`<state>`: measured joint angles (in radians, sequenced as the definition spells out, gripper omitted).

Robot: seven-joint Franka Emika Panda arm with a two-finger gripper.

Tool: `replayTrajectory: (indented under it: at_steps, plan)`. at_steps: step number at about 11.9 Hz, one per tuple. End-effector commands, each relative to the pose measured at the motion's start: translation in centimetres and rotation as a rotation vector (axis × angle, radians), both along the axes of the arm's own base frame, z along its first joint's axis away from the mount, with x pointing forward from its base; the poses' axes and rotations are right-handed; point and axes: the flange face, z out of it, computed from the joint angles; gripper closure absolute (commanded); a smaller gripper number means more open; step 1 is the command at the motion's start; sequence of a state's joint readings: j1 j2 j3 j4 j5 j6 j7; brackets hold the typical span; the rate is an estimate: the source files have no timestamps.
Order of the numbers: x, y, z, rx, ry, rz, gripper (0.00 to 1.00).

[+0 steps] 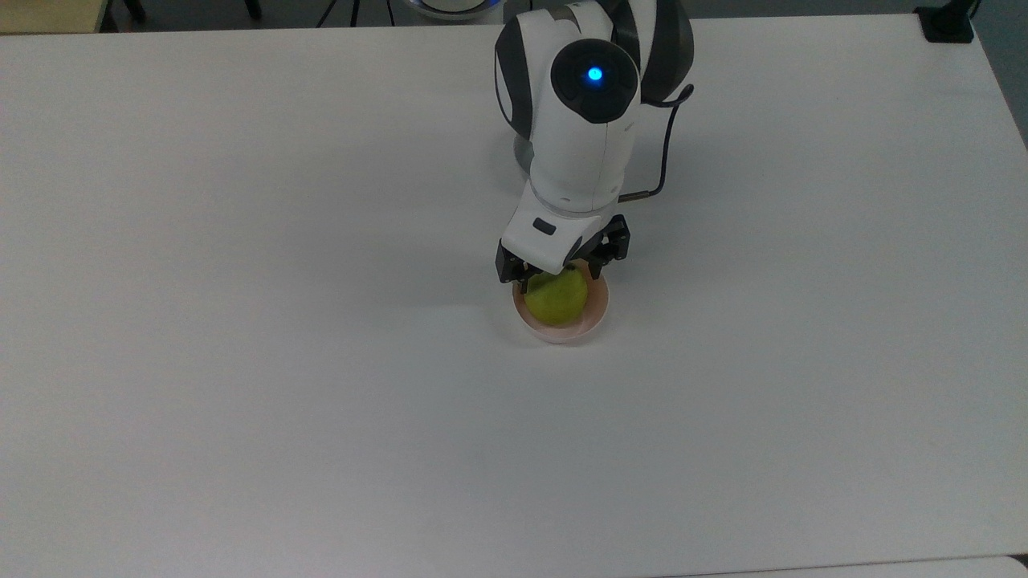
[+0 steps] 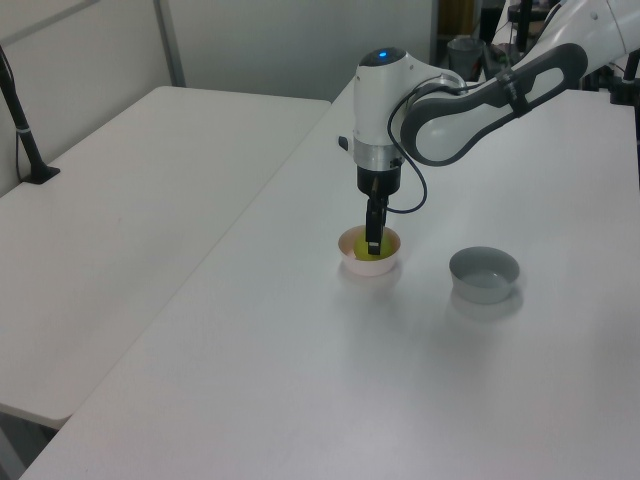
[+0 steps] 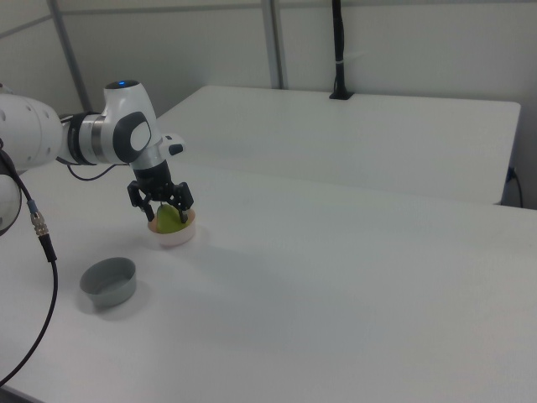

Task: Pick up a pear from the bowl
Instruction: 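Close the gripper around the green pear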

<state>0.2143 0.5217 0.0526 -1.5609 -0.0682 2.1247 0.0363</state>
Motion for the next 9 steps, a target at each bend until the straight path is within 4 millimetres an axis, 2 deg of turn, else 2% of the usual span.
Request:
replayTrajectory:
  at_steps: [1,5,6,7,9]
  plan:
    - [0.21,0.11,-0.51,-0.012,-0.019,-0.007,0.04]
    - [0.23,0.11,-1.24,-0.015,-0.01,-0.004,0.07]
    - [0.24,0.07,-1.24,-0.023,-0.012,0.002,0.12]
    - [0.25,0.04,-1.24,-0.029,-0.014,0.006,0.12]
    - [0.43,0.1,-1.07,-0.025,-0.032,0.01,0.22]
